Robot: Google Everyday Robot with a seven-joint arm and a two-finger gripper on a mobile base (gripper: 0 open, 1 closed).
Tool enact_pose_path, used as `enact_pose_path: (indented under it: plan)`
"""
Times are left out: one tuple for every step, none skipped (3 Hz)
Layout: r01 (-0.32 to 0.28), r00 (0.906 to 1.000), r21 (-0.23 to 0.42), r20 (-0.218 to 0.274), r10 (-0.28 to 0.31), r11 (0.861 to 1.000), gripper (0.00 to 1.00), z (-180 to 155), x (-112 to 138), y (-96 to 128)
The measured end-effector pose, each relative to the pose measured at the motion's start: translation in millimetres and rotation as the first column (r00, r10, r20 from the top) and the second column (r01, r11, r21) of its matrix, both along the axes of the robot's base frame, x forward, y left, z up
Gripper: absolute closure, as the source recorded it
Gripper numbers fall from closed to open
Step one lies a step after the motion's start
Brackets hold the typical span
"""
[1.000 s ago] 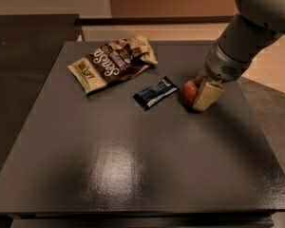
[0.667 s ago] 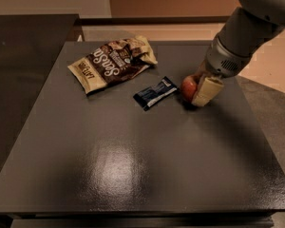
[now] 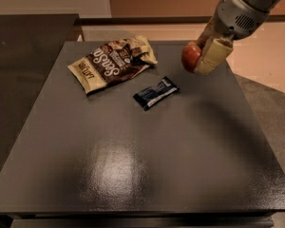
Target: Pick apple
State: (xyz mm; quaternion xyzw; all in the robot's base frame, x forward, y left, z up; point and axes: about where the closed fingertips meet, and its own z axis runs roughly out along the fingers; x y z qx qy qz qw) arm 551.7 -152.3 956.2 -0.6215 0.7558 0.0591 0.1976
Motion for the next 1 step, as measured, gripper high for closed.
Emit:
enact_pose_path:
  plan:
    - [0.000, 1.0000, 0.000, 0.000, 0.000, 1.000, 1.00, 0.0, 0.0, 0.0]
